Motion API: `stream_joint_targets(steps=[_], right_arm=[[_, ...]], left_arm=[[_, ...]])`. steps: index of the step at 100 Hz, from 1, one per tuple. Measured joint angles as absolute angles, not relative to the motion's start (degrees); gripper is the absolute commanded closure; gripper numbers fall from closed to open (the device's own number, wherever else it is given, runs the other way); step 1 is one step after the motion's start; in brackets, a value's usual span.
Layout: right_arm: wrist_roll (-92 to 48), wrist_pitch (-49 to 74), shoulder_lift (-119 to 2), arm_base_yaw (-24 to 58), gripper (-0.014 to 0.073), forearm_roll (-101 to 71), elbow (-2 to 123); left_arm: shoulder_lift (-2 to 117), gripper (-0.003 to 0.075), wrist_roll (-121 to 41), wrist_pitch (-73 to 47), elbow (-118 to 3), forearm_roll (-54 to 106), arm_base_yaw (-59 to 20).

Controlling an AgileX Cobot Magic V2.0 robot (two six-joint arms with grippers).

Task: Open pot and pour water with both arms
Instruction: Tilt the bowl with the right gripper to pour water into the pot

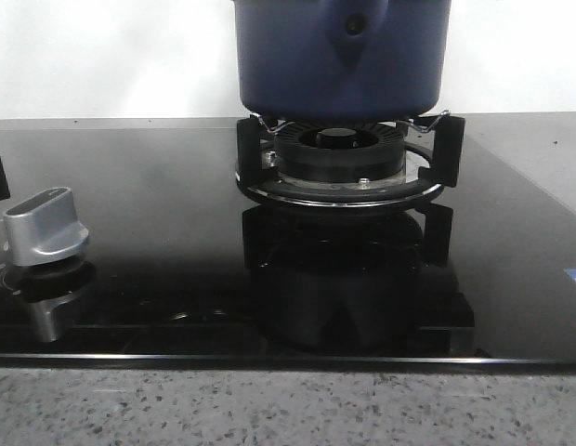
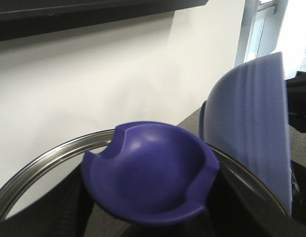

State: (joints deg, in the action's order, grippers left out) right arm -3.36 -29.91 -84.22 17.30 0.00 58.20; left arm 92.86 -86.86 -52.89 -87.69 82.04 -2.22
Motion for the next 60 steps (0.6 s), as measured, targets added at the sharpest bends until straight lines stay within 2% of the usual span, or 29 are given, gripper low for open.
stream_joint_targets(steps=[29, 60], right_arm=[[-3.4, -46.6, -85.1, 17.3, 0.0645, 0.0, 55.0], [-3.4, -51.8, -86.8, 17.3, 0.0645, 0.0, 54.9]], left_arm=[[92.9, 0.0475, -86.9, -52.9, -87.7, 82.1, -2.2], [92.9, 0.0475, -86.9, -52.9, -87.7, 82.1, -2.2]])
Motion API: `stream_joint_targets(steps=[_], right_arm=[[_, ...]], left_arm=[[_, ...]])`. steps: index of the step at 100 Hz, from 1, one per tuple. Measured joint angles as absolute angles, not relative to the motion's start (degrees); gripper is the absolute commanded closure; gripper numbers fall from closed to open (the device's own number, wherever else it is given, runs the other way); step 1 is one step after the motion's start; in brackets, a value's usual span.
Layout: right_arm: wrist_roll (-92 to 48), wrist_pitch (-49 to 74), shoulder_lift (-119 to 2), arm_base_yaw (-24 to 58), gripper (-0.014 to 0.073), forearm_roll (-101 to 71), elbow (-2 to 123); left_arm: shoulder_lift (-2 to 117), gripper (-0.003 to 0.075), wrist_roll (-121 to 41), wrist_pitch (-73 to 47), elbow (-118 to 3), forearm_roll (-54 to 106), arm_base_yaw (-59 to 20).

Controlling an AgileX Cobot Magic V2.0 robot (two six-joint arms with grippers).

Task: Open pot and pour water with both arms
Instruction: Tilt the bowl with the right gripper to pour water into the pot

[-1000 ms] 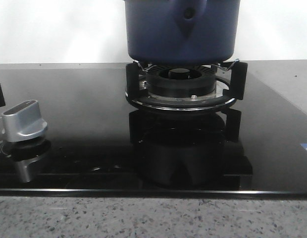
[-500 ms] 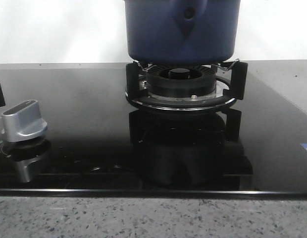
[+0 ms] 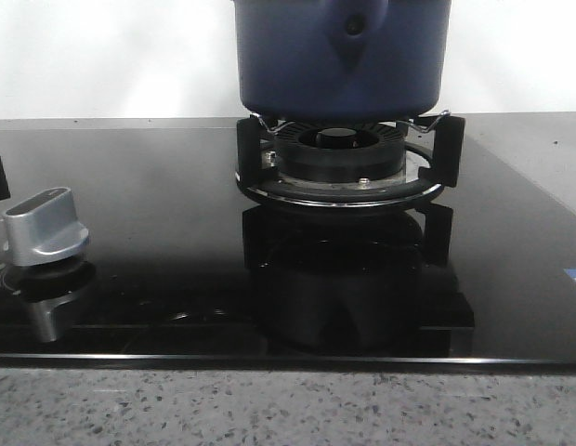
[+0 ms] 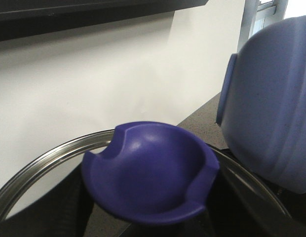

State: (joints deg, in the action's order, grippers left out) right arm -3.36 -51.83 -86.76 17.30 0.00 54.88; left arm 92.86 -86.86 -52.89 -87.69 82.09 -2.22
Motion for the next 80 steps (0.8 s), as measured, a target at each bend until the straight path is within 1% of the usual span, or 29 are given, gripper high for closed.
stream_joint_targets(steps=[33, 80], right_arm=[[-3.4, -54.5, -87.1, 17.3, 0.0645, 0.0, 54.8], [-3.4, -54.7, -87.1, 17.3, 0.0645, 0.0, 54.8]], left_arm=[[92.9, 0.0475, -86.9, -52.9, -87.7, 82.1, -2.2], [92.9, 0.0475, -86.9, -52.9, -87.7, 82.1, -2.2]])
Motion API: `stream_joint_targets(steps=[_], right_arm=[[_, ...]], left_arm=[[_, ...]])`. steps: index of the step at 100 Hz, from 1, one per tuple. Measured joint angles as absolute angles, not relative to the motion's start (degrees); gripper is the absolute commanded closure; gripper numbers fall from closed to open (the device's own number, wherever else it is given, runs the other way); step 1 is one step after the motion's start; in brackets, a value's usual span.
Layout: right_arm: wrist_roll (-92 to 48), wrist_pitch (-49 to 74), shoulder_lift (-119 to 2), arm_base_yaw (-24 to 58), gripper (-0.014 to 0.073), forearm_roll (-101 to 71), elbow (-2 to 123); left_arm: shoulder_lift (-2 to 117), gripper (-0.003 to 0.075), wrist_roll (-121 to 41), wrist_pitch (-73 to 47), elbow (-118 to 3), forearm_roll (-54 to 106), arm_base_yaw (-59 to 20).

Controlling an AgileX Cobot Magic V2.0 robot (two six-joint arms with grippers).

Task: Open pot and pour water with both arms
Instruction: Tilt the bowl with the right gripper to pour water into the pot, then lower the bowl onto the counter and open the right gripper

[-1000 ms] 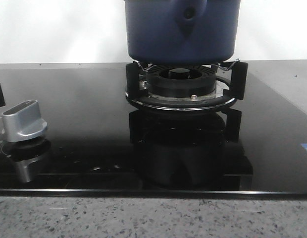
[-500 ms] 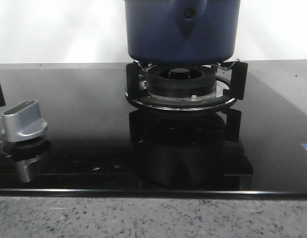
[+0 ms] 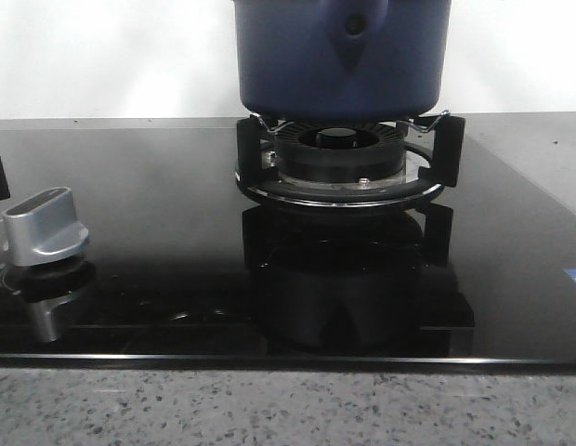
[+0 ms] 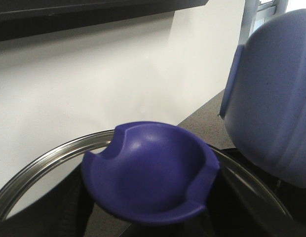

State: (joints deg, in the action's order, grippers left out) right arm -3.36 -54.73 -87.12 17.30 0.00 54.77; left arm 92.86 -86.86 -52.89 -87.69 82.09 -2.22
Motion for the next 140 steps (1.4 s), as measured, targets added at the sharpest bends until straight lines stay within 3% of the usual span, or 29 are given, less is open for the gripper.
stream_joint_targets(steps=[71, 92, 114, 140], right_arm=[[-3.4, -50.9, -86.6, 17.3, 0.0645, -0.5, 54.8], [-3.4, -29.6, -83.0, 17.2, 0.0645, -3.3, 60.1], [-3.4, 4.7, -82.0, 15.3, 0.0645, -3.3, 74.4], [-3.1, 41.4, -81.9, 6.0, 0.0645, -3.7, 88.9]], left_arm=[[92.9, 0.0475, -86.8, -52.8, -87.7, 82.2, -2.2], [92.9, 0.0475, -86.8, -52.1, -87.7, 82.2, -2.2], [92.9, 0.0475, -86.8, -51.5, -87.7, 82.2, -2.2], [92.9, 0.0475, -86.8, -52.5, -87.7, 83.5, -2.2]])
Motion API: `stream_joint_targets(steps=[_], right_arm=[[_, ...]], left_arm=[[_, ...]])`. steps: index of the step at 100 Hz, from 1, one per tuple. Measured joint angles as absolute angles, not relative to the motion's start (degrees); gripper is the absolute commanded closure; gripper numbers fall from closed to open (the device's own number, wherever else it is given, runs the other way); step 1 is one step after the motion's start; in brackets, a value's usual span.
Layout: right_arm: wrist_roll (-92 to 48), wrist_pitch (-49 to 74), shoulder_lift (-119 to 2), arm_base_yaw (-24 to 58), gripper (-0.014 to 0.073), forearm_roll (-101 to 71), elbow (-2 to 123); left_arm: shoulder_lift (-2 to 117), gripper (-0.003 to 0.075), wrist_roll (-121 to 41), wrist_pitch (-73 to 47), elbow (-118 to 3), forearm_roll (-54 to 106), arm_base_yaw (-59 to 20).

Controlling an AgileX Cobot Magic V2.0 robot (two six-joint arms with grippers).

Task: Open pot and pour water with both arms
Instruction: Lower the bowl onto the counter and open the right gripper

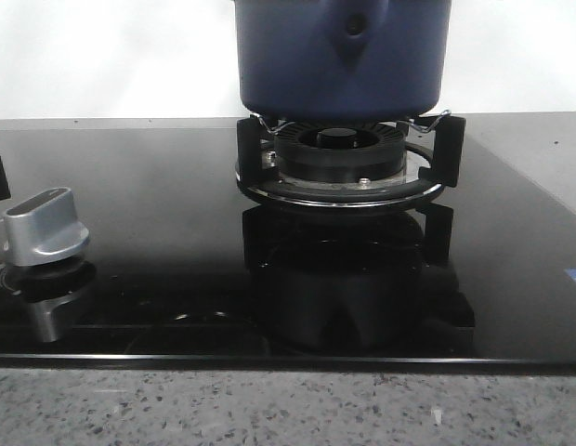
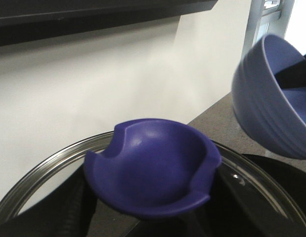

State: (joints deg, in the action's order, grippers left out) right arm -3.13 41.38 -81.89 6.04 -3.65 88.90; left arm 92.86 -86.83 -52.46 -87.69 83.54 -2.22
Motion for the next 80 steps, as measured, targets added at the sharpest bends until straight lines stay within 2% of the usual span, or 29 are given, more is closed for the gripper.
stream_joint_targets(steps=[15, 29, 58, 80], right_arm=[[-3.0, 55.9, -81.9, -2.0, 0.0645, -3.7, 90.2], [-3.0, 63.8, -81.9, -9.4, 0.0645, -3.7, 89.6], [-3.3, 64.7, -82.8, -20.6, 0.0645, -4.5, 79.3], [-3.5, 59.5, -82.8, -22.4, 0.0645, -5.3, 70.0]], left_arm=[[92.9, 0.0475, -86.8, -53.5, -87.7, 84.1, -3.2], [92.9, 0.0475, -86.8, -53.5, -87.7, 84.2, -6.2], [92.9, 0.0475, -86.9, -51.9, -87.7, 84.3, -14.2], [92.9, 0.0475, -87.8, -50.3, -87.7, 84.5, -17.5]])
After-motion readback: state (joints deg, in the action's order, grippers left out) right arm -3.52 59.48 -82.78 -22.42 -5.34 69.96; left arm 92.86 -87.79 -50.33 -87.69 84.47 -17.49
